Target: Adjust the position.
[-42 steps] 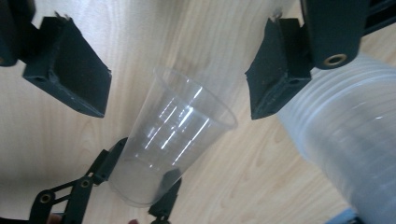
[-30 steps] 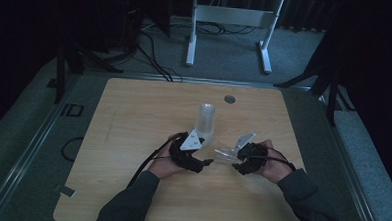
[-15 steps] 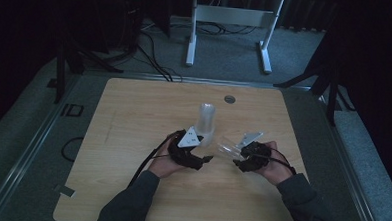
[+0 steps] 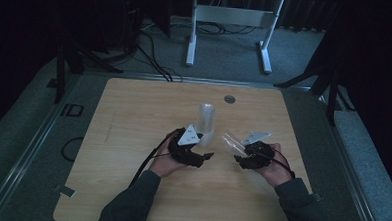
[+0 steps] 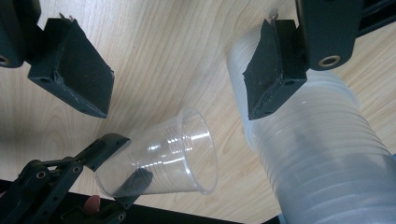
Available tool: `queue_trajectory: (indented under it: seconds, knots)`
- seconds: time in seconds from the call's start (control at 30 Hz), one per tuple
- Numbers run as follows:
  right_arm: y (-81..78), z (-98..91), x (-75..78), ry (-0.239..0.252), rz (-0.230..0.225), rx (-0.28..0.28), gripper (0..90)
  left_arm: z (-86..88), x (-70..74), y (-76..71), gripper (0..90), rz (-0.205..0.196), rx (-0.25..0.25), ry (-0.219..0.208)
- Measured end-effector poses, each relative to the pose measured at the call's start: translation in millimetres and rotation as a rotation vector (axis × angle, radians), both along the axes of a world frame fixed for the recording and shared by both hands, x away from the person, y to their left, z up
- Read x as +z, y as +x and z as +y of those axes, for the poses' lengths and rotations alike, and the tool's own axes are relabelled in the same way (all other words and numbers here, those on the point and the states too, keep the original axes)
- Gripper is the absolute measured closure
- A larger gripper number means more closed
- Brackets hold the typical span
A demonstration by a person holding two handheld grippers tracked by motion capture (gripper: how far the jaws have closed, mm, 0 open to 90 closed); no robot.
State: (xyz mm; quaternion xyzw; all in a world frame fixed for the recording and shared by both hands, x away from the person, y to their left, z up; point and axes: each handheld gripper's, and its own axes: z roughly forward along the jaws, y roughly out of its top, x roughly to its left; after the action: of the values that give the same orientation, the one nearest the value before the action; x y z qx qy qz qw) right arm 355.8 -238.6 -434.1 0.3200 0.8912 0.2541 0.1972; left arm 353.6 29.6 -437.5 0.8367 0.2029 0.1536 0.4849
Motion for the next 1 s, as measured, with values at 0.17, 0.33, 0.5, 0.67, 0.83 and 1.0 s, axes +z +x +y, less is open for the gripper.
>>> queue_trajectory:
  seconds: [0.17, 0.33, 0.5, 0.67, 0.83, 1.0]
  knots:
    - [-0.6, -2.3, 0.2, 0.021, -0.015, -0.019, 42.3, -3.2, 1.0, 0.9, 23.6, 0.005, 0.015, -0.001]
    - [-4.1, -4.2, 2.4, 0.068, -0.059, -0.057, 42.3, -6.8, 3.3, 4.7, 24.5, 0.022, 0.047, -0.025]
    - [-6.0, -3.9, 3.0, 0.091, -0.098, -0.083, 42.3, -8.0, 5.1, 6.5, 24.6, 0.036, 0.063, -0.049]
    - [-8.0, -3.2, 2.8, 0.129, -0.131, -0.106, 42.3, -8.7, 5.1, 8.2, 25.7, 0.043, 0.082, -0.055]
    - [-8.7, -2.2, 2.0, 0.171, -0.153, -0.127, 42.4, -8.7, 6.2, 8.1, 25.8, 0.046, 0.088, -0.067]
    - [-10.7, -0.5, 2.4, 0.203, -0.189, -0.144, 42.4, -9.5, 6.5, 8.8, 25.8, 0.054, 0.099, -0.085]
